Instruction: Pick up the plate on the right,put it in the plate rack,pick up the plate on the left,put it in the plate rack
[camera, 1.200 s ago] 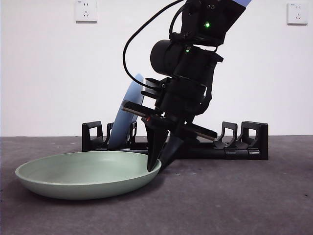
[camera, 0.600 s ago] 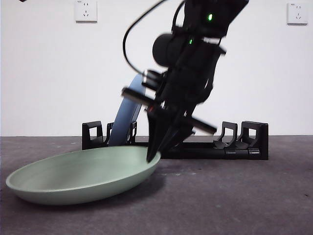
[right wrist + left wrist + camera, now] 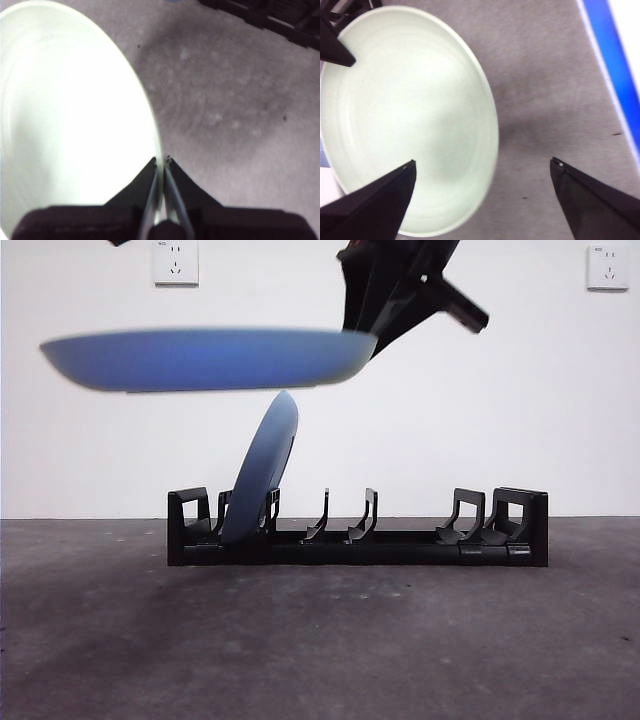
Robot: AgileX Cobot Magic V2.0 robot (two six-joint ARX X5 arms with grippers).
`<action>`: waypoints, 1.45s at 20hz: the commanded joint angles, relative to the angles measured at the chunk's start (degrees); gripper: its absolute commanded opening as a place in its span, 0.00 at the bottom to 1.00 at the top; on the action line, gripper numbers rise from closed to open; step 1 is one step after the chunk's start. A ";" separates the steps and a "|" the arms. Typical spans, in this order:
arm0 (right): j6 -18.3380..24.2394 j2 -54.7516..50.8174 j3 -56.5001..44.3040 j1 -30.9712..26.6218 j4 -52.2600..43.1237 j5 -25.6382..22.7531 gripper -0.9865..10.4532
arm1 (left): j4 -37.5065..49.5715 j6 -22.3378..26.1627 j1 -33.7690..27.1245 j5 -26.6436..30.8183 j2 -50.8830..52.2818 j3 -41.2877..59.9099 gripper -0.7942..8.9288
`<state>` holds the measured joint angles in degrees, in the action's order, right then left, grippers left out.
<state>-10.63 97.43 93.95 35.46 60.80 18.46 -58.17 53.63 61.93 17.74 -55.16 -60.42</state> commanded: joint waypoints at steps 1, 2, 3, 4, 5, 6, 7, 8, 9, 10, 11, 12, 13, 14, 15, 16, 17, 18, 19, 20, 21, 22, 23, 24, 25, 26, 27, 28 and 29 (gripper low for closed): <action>0.81 -0.52 1.95 0.04 2.36 2.34 0.08 | 2.60 2.75 0.77 2.73 -1.66 0.28 0.54; 0.76 -0.59 2.40 0.04 2.89 2.86 0.08 | 3.32 2.89 0.74 3.45 -2.36 0.28 0.53; 0.76 -0.63 3.06 0.04 3.80 3.61 0.08 | 3.85 3.08 0.77 4.42 -3.21 0.28 0.53; 0.79 -0.63 3.41 0.04 4.17 4.07 0.08 | 3.85 3.30 0.79 4.44 -3.58 0.28 0.53; 0.76 -0.63 3.85 0.04 4.48 4.50 0.08 | 3.85 3.32 0.79 4.39 -4.09 0.28 0.53; 0.76 -0.63 4.24 0.04 4.74 4.79 0.08 | 3.85 3.26 0.79 4.39 -4.39 0.28 0.52; 0.76 -0.63 4.68 0.04 5.03 4.92 0.08 | 3.89 3.23 0.79 4.42 -4.76 0.28 0.48; 0.76 -0.63 5.14 0.04 5.29 4.96 0.08 | 3.85 3.23 0.77 4.42 -5.01 0.28 0.39; 0.76 -0.63 5.44 0.04 5.33 4.94 0.08 | 3.82 3.21 0.77 4.44 -5.09 0.28 0.30; 0.74 -0.63 5.81 0.04 5.44 4.94 0.08 | 3.85 3.21 0.77 4.42 -5.16 0.28 0.21; 0.74 -0.63 6.19 0.04 5.55 4.94 0.08 | 3.85 3.19 0.79 4.39 -5.16 0.28 0.15; 0.76 -0.63 6.45 0.04 5.64 4.94 0.08 | 3.82 3.17 0.79 4.42 -5.16 0.28 0.11; 0.74 -0.63 6.71 0.04 5.70 4.94 0.08 | 3.82 3.13 0.81 4.42 -5.16 0.28 0.10; 0.74 -0.63 6.86 0.04 5.70 4.94 0.08 | 3.82 3.04 0.79 4.42 -5.16 0.28 0.10; 0.76 -0.63 6.99 0.04 5.73 4.94 0.08 | 3.82 2.93 0.79 4.42 -5.16 0.28 0.10; 0.76 -0.63 7.06 0.02 5.79 4.92 0.08 | 3.82 2.93 0.79 4.42 -5.16 0.28 0.09; 0.76 -0.63 7.06 0.04 5.79 4.92 0.08 | 3.85 2.75 0.79 4.42 -5.16 0.28 0.07; 0.76 -0.63 7.06 0.02 5.84 4.79 0.08 | 3.85 2.45 0.79 4.42 -5.16 0.28 0.07; 0.76 -0.63 7.06 0.02 5.90 4.42 0.08 | 3.85 2.14 0.81 4.39 -5.16 0.28 0.07; 0.79 -0.63 7.06 0.02 5.97 3.96 0.08 | 3.85 2.08 0.81 4.37 -5.16 0.28 0.07; 0.79 -0.63 7.06 0.02 6.05 3.52 0.08 | 3.82 2.08 0.81 4.37 -5.16 0.28 0.07; 0.81 -0.63 7.06 0.02 6.14 3.08 0.08 | 3.82 2.08 0.83 4.37 -5.16 0.28 0.07; 0.79 -0.63 7.06 0.02 6.21 2.62 0.08 | 3.82 2.08 0.94 4.37 -5.16 0.28 0.07; 0.81 -0.63 7.06 0.00 6.25 2.23 0.08 | 3.82 2.08 1.03 4.37 -5.16 0.28 0.07; 0.81 -0.63 7.06 -0.17 6.34 2.08 0.08 | 3.82 2.08 1.16 4.37 -5.16 0.28 0.07; 0.79 -0.63 7.06 -0.42 6.40 2.12 0.08 | 3.82 2.10 1.25 4.37 -5.16 0.28 0.07; 0.81 -0.63 7.06 -0.61 6.54 2.08 0.08 | 3.82 2.08 1.36 4.37 -5.16 0.28 0.07; 0.79 -0.63 7.06 -0.72 6.62 2.10 0.08 | 3.80 2.08 1.53 4.37 -5.16 0.28 0.07; 0.81 -0.63 7.06 -0.72 6.64 2.08 0.08 | 3.82 2.08 1.73 4.37 -5.16 0.28 0.07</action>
<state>-10.74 97.32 100.60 34.65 68.10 19.70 -53.49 56.31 63.46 22.83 -59.88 -60.53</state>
